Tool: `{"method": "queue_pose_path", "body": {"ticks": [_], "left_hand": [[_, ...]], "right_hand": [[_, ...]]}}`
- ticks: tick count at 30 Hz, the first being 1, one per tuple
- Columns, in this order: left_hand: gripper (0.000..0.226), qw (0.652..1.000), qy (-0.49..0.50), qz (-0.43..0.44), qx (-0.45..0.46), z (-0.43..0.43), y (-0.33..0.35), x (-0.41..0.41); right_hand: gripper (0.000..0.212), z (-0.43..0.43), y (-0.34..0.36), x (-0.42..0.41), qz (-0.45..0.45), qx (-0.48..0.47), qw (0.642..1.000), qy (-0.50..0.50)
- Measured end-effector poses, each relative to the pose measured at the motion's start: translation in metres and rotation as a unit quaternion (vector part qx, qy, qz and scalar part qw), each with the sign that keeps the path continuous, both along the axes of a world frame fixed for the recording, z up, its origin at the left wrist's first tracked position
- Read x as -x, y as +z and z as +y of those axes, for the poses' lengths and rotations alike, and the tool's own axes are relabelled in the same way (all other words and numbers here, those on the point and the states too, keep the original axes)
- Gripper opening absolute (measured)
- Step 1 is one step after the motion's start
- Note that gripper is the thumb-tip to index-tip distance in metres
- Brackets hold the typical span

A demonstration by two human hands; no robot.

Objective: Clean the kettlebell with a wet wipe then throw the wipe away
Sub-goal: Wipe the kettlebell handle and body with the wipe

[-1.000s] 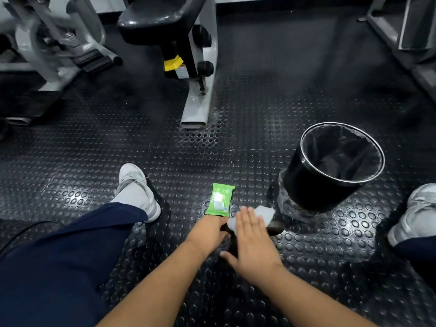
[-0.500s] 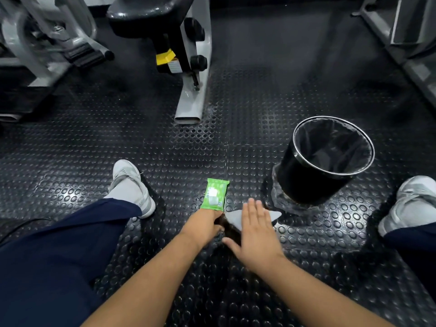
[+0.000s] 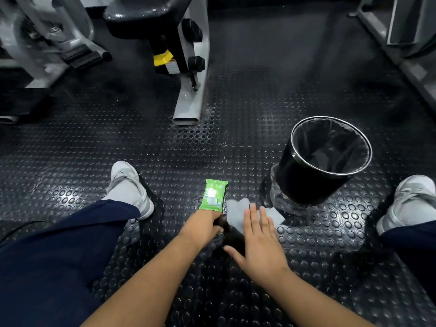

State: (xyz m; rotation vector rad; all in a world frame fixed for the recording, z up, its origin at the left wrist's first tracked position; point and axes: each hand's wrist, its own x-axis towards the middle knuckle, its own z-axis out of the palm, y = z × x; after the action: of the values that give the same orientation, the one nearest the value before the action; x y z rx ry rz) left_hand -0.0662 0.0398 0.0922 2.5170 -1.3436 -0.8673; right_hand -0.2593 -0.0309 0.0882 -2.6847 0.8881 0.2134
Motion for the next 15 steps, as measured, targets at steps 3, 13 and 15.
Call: {"method": "queue_pose_path", "body": {"ticks": [3, 13, 15], "left_hand": [[0.039, 1.000, -0.010, -0.004, 0.007, 0.000, 0.006, 0.001], [0.025, 1.000, 0.002, 0.004, -0.006, -0.001, -0.004, -0.004], [0.027, 1.000, 0.001, 0.006, -0.012, -0.001, -0.004, -0.004]], "right_hand": [[0.108, 0.009, 0.013, -0.033, 0.004, -0.012, 0.999, 0.045], [0.111, -0.035, -0.001, 0.018, 0.031, -0.015, 0.999, 0.026], [0.116, -0.042, 0.001, 0.015, 0.045, -0.025, 0.999, -0.008]]}}
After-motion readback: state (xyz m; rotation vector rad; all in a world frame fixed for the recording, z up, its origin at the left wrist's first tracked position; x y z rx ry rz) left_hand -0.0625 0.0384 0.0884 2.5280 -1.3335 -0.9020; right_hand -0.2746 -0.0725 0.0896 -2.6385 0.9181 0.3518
